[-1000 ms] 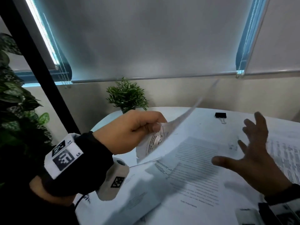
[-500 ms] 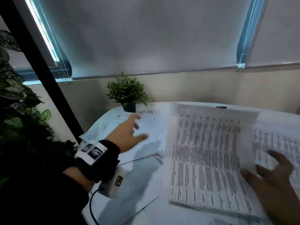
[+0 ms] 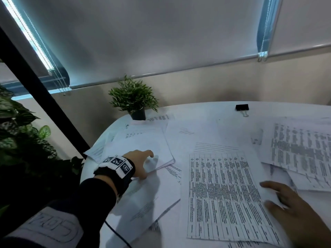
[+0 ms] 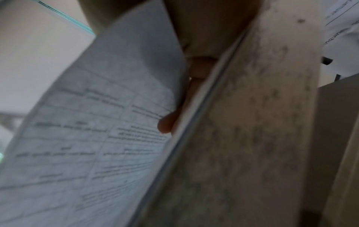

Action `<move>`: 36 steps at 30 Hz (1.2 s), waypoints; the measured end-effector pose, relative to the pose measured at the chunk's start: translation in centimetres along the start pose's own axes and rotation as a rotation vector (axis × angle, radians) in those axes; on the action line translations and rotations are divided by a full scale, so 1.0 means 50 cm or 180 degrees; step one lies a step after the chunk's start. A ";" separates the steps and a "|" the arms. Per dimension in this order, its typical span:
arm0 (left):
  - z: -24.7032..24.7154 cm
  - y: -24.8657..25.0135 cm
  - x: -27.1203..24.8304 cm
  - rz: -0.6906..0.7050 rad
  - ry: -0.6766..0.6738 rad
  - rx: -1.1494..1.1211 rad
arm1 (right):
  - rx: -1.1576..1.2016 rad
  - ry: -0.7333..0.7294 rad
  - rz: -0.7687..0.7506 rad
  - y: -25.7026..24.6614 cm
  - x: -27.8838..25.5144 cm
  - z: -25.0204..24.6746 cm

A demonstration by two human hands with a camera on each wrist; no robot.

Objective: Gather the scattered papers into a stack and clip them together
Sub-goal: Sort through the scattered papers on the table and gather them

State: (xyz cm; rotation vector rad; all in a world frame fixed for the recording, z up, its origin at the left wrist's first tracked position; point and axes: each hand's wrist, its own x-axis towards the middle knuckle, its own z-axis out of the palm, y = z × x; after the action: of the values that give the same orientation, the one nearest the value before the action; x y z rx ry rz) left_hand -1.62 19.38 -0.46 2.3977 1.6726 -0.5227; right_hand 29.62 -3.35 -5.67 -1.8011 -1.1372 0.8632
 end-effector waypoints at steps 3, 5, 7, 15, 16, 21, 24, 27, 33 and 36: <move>0.007 0.011 -0.007 -0.0029 0.0135 0.0085 | -0.0101 0.0029 -0.0107 0.002 -0.001 0.003; 0.016 0.023 -0.014 -0.0029 0.0186 0.0174 | -0.0125 0.0004 -0.0250 0.004 -0.001 0.004; 0.020 0.035 -0.018 -0.0009 0.0190 0.0375 | -0.0141 -0.0042 -0.0246 0.004 -0.003 0.004; 0.016 0.056 -0.051 -0.0001 0.0455 0.0727 | -0.0204 -0.0052 -0.0163 -0.006 -0.015 0.004; 0.002 0.059 -0.063 0.0015 0.0639 0.0568 | -0.0217 -0.0060 -0.0163 -0.008 -0.016 0.004; -0.137 0.069 -0.164 0.0650 0.2131 -0.1254 | -0.0288 0.0045 -0.0219 -0.004 -0.011 0.005; -0.218 0.086 -0.229 0.0985 0.2819 -0.3235 | -0.0339 0.0083 -0.0223 -0.005 -0.014 0.007; -0.229 0.098 -0.221 0.0775 0.2927 -0.4516 | -0.0375 0.0078 -0.0156 -0.005 -0.014 0.006; -0.014 0.156 -0.147 0.0812 0.1871 -0.2786 | 0.0089 0.0155 0.0043 -0.015 -0.015 0.010; 0.069 0.181 -0.124 0.0795 0.1072 -0.2442 | 0.1604 -0.0049 0.0669 -0.035 -0.021 0.006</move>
State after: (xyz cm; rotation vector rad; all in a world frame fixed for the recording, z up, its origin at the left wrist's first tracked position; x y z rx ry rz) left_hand 4.26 9.58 -1.84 2.0994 1.2971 0.5059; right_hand 28.36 -3.82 -4.09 -1.5044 -0.6637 1.1688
